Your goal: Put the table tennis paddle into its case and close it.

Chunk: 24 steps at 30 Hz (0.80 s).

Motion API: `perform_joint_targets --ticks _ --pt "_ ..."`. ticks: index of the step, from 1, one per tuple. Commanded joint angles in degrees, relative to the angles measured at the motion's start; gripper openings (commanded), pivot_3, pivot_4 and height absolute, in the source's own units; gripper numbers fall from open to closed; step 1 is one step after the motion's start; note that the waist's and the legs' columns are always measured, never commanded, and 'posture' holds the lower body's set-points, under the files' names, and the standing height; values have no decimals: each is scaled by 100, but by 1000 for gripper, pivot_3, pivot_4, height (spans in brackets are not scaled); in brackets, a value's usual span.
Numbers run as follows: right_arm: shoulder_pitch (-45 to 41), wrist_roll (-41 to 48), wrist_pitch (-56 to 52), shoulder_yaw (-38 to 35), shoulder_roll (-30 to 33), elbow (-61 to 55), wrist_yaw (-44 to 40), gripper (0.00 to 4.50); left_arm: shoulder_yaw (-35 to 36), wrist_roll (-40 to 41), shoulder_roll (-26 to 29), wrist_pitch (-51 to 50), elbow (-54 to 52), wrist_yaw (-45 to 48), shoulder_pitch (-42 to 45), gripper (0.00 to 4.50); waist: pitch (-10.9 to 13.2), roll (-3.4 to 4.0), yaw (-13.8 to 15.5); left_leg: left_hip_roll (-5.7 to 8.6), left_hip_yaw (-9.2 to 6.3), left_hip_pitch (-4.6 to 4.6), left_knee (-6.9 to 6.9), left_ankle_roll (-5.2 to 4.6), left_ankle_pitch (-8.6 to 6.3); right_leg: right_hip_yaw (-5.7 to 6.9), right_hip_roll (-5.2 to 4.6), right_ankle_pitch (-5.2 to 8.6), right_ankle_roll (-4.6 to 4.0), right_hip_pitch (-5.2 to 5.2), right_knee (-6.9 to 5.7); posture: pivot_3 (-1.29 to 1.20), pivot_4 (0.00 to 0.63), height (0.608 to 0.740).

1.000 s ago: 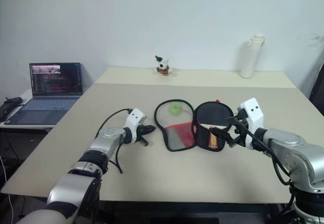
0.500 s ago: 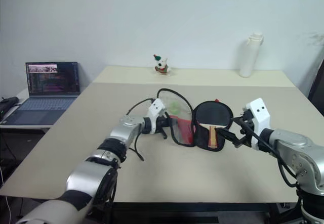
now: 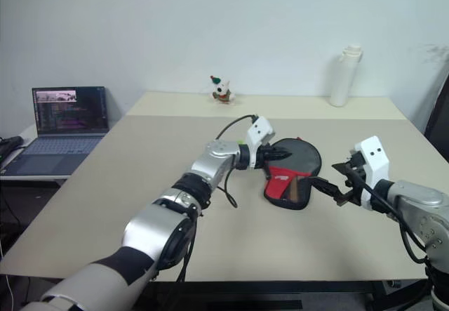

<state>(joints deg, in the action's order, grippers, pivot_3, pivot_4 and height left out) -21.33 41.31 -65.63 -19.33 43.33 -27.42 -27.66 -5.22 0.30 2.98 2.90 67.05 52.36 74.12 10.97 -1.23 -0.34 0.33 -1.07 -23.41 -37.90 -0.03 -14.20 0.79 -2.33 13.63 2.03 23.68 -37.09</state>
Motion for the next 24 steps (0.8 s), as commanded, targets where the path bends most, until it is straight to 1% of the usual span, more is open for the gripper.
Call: perform_joint_targets --ticks 1,3,5,9,15,20,24 --pt "-140 -186 126 -179 -96 175 358 4500 131 35 243 121 -149 43 -9 19 0 0 -2 0 1 0 -1 0 0 -1 0 0 0 1 -1 0 150 740" --pt "-268 -324 192 19 -229 426 504 4500 198 125 473 71 -382 170 -199 19 -1 1 -16 -1 5 2 -2 0 0 -5 1 -1 -1 1 -2 0 150 740" --pt "-432 -513 347 274 -394 775 573 4500 287 229 707 -62 -737 274 -443 19 -1 2 -37 -2 14 10 2 0 0 -15 1 -12 -19 1 -5 0 150 740" --pt "-686 -823 646 677 -586 1268 543 4500 400 428 1036 -388 -1504 390 -924 19 -1 3 -23 -4 13 7 0 0 0 -14 3 -17 -29 3 -6 0 150 740" --pt "-1236 -1297 1122 1185 -1229 2371 637 4500 659 993 1700 -1602 -3724 542 -2162 19 -2 4 -30 -4 14 -2 -4 1 1 -17 -1 -19 -31 13 -10 0 150 740" --pt "-1480 -1726 1623 1401 -1437 3378 538 4500 698 1205 1921 -2255 -4828 310 -2692 19 -2 4 31 -2 11 -1 -7 2 1 -16 -3 -20 -33 11 -13 0 150 740" --pt "-1702 -2012 1980 1590 -1501 4185 327 4500 668 1276 1957 -2468 -5181 145 -2863 19 -2 4 27 7 16 -1 -11 2 1 -16 -14 -23 -29 7 -13 0 150 740"
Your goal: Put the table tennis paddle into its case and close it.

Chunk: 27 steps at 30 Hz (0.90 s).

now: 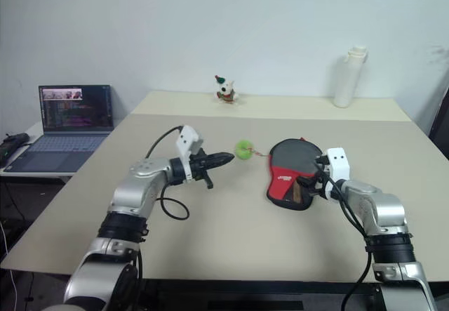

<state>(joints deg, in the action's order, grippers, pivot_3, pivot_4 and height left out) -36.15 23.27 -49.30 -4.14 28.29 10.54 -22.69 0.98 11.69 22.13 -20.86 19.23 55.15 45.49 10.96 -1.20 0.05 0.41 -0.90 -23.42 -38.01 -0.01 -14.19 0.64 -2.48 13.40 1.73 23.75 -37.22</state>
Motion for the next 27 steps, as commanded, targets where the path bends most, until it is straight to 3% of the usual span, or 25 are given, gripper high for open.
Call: perform_joint_targets --ticks 1,19,22,27 --pt "-286 -283 440 112 -26 609 -211 4500 21 129 45 -102 -446 -165 -27 19 0 0 -18 0 3 1 0 0 0 -1 0 -1 1 0 0 0 150 740" --pt "-462 -619 269 414 -364 1166 -851 4500 -105 195 111 -168 -603 -247 -52 19 -2 3 -75 -8 8 14 2 0 0 -6 6 -2 -2 0 -13 0 150 740" --pt "-572 -584 190 372 -543 1378 -867 3868 -104 196 147 -172 -625 -222 -88 0 -3 1 -147 -8 12 29 2 0 0 -11 6 -2 -2 -6 -27 0 150 740" --pt "-799 -553 179 193 -753 1743 -812 2175 -67 198 295 -171 -672 -154 -209 0 -4 2 -214 -13 15 62 4 0 0 -18 12 1 -4 -22 -52 0 150 740"
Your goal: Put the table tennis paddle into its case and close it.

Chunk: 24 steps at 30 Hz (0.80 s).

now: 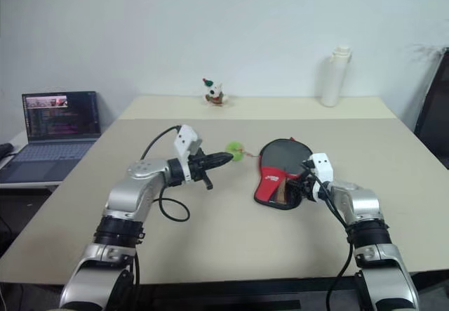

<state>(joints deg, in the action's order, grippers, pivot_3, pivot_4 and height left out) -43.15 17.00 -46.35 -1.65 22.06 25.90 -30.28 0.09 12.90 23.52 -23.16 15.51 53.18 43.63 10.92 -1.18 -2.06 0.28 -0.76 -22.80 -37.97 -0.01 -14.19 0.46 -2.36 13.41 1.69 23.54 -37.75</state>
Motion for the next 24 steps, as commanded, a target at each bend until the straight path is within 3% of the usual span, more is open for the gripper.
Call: perform_joint_targets --ticks 1,7,17,24 --pt "-153 115 -153 -126 -164 256 -52 1861 36 86 211 49 -320 69 -64 0 0 1 -5 -2 0 2 0 0 0 -1 3 0 0 0 -3 0 150 740" --pt "-274 391 -532 -401 -292 122 -154 23 81 337 658 -50 -581 565 -447 0 0 1 -7 -6 -2 3 0 0 0 -1 6 0 -2 1 -12 0 150 740" --pt "-71 1205 -1896 -691 -765 -1277 -107 23 137 1059 1808 -427 -1400 1930 -1583 0 0 2 -24 -12 -4 -17 10 1 0 1 6 13 -24 30 -20 0 150 740" --pt "610 1628 -2712 -505 -854 -2538 -35 23 49 1455 1933 -761 -2065 2041 -2088 0 0 2 32 -7 -7 -19 8 1 -1 4 -2 15 -24 27 -16 0 150 740"
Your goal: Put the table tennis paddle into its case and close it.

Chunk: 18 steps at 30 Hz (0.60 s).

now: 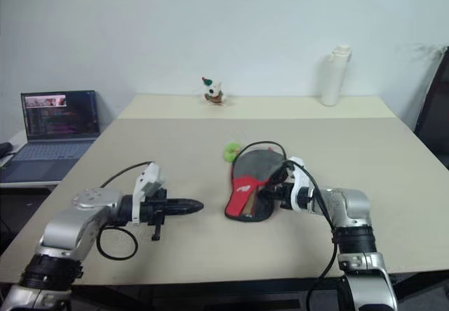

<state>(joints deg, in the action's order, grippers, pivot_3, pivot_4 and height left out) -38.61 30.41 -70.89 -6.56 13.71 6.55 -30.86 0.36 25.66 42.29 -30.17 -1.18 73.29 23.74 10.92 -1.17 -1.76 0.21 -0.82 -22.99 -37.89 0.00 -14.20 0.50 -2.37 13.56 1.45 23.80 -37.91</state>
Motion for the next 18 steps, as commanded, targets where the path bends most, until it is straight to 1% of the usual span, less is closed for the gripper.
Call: perform_joint_targets --ticks 1,5,10,18 --pt "277 327 -361 -29 -25 -751 55 23 9 199 51 -85 -459 10 -151 0 0 0 3 1 0 0 0 0 0 1 0 0 0 0 0 0 150 740" --pt "980 552 -861 -150 48 -1503 174 23 -43 255 69 -152 -662 -6 -349 0 0 0 8 1 -3 0 2 0 0 2 1 2 -1 -2 3 0 150 740" --pt "1498 795 -1332 -401 131 -2137 310 23 -86 250 66 -150 -714 12 -409 0 0 0 10 2 -5 1 2 0 0 4 1 6 1 -5 5 0 150 740" --pt "1658 908 -1509 -582 198 -2336 449 23 -195 238 86 -101 -725 89 -419 0 0 -1 10 1 -6 2 3 0 0 5 4 13 12 -6 7 0 150 740"
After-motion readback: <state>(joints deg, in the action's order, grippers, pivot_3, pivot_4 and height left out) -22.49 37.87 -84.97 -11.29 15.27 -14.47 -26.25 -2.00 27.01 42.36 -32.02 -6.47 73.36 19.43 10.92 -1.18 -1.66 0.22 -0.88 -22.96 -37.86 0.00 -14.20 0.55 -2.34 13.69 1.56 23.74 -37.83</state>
